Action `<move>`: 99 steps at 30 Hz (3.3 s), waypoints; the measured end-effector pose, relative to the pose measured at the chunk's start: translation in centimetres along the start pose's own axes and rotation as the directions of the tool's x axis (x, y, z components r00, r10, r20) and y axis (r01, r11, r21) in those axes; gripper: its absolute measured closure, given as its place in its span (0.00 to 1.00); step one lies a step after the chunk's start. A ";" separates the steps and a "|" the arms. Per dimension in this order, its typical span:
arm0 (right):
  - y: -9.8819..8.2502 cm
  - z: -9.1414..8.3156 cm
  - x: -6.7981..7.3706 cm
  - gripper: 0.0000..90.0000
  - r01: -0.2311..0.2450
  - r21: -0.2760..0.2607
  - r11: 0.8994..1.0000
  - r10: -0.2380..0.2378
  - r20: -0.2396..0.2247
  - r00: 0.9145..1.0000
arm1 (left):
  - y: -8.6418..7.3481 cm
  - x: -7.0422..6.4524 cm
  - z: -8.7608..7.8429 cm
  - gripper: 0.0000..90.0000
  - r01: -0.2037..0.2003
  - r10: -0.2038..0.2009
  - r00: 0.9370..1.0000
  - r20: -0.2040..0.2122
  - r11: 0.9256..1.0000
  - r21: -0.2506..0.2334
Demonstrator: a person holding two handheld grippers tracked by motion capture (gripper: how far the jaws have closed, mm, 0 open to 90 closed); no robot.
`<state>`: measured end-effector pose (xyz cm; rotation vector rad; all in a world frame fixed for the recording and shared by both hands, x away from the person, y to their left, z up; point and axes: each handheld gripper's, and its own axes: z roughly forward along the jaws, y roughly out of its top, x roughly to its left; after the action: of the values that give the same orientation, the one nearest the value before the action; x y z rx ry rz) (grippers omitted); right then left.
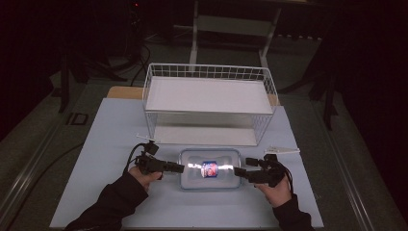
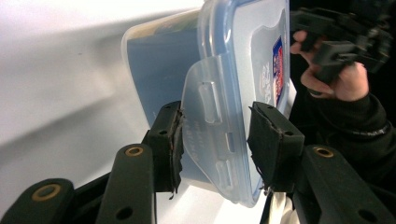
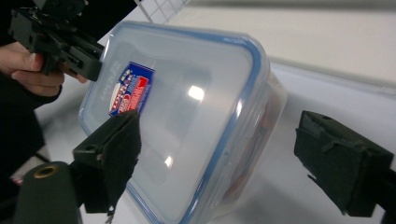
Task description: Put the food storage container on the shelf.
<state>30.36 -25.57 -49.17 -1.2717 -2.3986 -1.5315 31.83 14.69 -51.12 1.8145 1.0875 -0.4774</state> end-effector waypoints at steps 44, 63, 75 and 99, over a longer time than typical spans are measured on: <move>0.7 -1.1 -0.8 0.55 -0.115 0.014 0.993 0.116 -0.102 0.988 | 0.0 -3.7 -0.5 0.64 -0.163 0.153 0.984 -0.096 0.982 -0.100; 4.1 -0.8 -2.5 0.56 -0.045 -0.067 0.997 0.040 -0.075 0.996 | 3.3 -2.5 -0.2 0.63 -0.229 0.210 0.969 -0.128 0.960 -0.160; 4.6 0.3 -4.3 0.56 -0.054 -0.102 0.993 0.049 -0.057 0.997 | 4.4 -0.6 1.0 0.63 -0.242 0.216 0.966 -0.140 0.949 -0.203; 5.2 3.6 -7.1 0.55 -0.050 -0.159 0.986 0.048 -0.017 0.999 | 6.1 2.5 2.3 0.60 -0.261 0.200 0.955 -0.219 0.918 -0.300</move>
<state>39.81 -26.23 -50.14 -1.3325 -2.2586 -1.7429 38.54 12.81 -50.81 1.6831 0.9902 0.0165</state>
